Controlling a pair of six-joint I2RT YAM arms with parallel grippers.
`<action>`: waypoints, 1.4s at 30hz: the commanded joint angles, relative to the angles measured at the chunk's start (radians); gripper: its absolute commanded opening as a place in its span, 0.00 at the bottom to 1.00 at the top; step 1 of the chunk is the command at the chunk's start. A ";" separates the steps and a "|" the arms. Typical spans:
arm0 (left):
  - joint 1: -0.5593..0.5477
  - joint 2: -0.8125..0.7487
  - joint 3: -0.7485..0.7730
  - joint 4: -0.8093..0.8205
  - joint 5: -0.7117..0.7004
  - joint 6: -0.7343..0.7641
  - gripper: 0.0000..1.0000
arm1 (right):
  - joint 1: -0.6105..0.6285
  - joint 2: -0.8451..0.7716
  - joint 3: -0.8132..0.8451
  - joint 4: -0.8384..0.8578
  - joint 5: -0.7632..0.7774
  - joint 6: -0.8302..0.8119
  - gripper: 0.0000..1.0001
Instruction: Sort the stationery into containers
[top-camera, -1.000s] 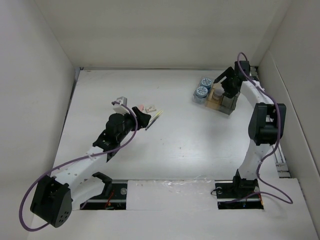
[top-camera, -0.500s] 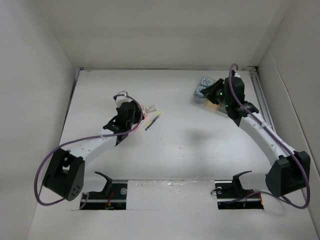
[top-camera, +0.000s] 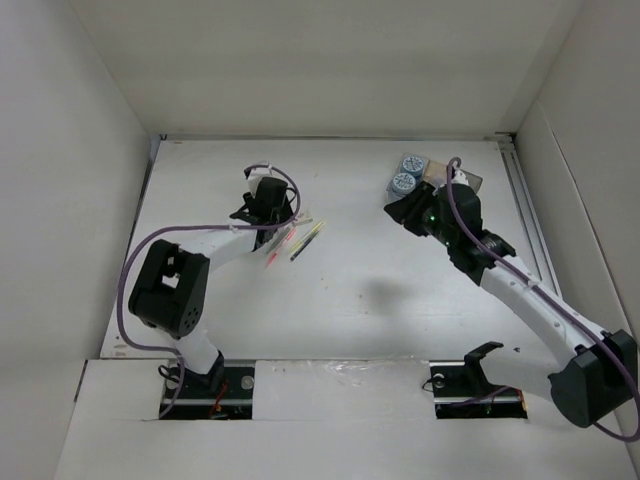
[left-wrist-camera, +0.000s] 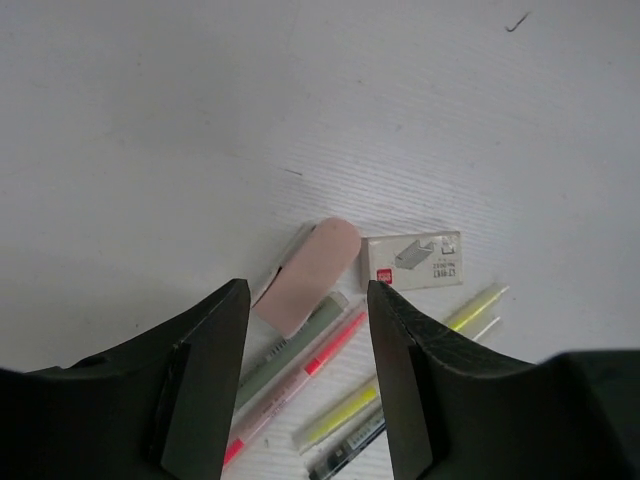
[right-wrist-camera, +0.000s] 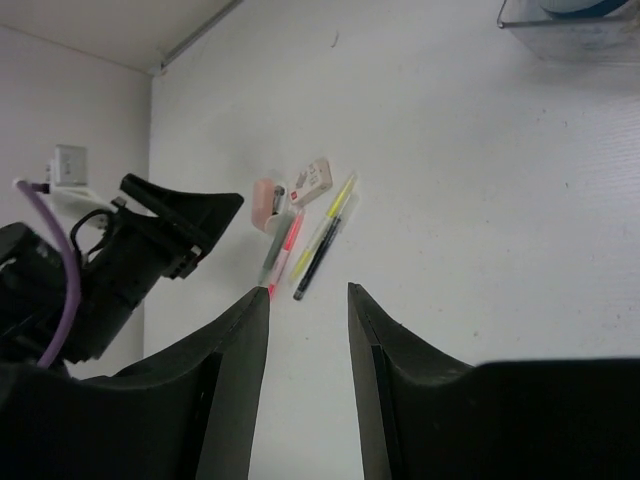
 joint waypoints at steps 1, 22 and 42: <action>0.010 0.049 0.069 -0.036 -0.012 0.034 0.47 | 0.004 -0.024 -0.008 0.053 0.011 -0.018 0.43; 0.010 0.140 0.134 -0.092 -0.081 0.022 0.06 | 0.044 -0.041 -0.027 0.063 -0.008 -0.028 0.47; -0.264 -0.041 0.302 -0.006 0.164 -0.027 0.04 | 0.017 -0.233 -0.106 0.010 0.370 0.051 0.41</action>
